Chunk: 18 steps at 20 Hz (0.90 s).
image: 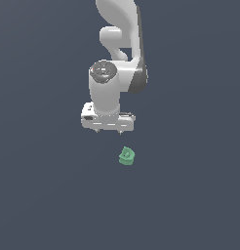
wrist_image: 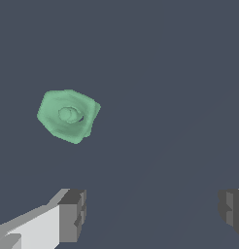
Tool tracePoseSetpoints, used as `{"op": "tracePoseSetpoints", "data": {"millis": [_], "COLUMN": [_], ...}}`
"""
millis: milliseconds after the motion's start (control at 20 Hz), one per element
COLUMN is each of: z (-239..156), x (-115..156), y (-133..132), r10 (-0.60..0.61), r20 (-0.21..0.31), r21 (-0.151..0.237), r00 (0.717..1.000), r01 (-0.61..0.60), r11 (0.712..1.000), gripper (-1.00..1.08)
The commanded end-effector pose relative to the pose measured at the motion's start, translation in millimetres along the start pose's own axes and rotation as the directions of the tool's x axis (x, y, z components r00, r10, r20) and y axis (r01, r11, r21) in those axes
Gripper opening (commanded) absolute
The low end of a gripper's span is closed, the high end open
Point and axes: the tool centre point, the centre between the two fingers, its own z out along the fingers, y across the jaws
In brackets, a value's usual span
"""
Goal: Pick up the object and move it to a goal position.
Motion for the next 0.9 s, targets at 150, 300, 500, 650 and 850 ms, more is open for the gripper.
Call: {"op": "tracePoseSetpoints", "data": {"millis": [150,300,500,650,850], "z": [-2.1,-7.7,-10.7,-10.5,-10.1], "x": [2.6,9.4,13.6,12.4,13.1], "y": [-3.7,-13.7,-19.9,-18.3,-19.2], "r10": [-0.004,-0.013,-0.016,-0.018,-0.015], "r20": [-0.009,-0.033,-0.046,-0.044,-0.044], "r21": [0.006,0.02,0.029,0.027,0.028], "r00": [1.0,0.999,0.999,0.999,0.999], "r01": [0.004,0.014,0.018,0.02,0.016], "r11": [1.0,1.0,0.999,0.999,0.999], "gripper": [1.0,1.0,1.0,1.0,1.0]}}
